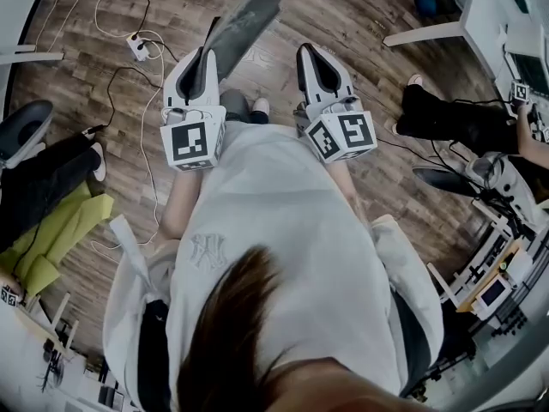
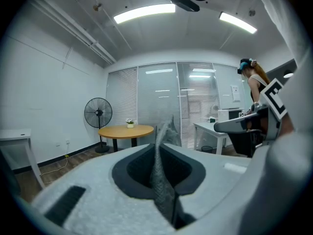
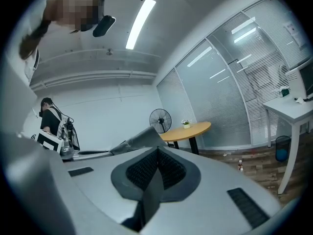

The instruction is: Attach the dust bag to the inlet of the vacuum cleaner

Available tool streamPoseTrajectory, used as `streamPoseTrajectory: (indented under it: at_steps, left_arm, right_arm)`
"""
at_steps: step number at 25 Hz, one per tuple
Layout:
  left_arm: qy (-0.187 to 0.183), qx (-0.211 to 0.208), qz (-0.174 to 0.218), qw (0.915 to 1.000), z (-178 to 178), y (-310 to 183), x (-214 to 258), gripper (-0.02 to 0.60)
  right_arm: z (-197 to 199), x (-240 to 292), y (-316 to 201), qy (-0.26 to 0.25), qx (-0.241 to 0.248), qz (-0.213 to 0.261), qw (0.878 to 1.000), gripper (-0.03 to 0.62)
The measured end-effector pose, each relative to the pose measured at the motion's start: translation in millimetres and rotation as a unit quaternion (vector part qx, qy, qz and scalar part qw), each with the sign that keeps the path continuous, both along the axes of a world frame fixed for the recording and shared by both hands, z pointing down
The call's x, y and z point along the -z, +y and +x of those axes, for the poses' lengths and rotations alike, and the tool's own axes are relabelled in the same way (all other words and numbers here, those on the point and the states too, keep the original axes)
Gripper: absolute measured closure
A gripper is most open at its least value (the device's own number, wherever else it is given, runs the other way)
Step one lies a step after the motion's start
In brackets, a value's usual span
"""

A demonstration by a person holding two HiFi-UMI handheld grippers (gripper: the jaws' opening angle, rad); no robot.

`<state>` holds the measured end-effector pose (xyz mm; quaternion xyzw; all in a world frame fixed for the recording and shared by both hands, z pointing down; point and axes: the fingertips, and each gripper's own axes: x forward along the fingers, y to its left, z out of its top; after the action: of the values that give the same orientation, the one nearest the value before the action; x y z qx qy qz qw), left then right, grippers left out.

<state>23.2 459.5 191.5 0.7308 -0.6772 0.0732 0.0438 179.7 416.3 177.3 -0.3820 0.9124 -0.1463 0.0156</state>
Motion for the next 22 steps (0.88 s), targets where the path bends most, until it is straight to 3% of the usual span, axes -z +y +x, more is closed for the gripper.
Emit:
streamPoseTrajectory:
  at_steps: [11,22]
  left_arm:
    - [0.001,-0.004,-0.006,1.0,-10.9,-37.9,-7.8,0.543]
    - [0.002,-0.04,-0.012,0.9991,-67.3,-157.1,0.7,0.543]
  right_arm:
    - [3.9,-6.5,-32.3,0.0,-0.018,-0.01,1.0,0.591]
    - [-54.2,5.8,-147.0,-0.022,-0.038,-0.016,0.999,0.591]
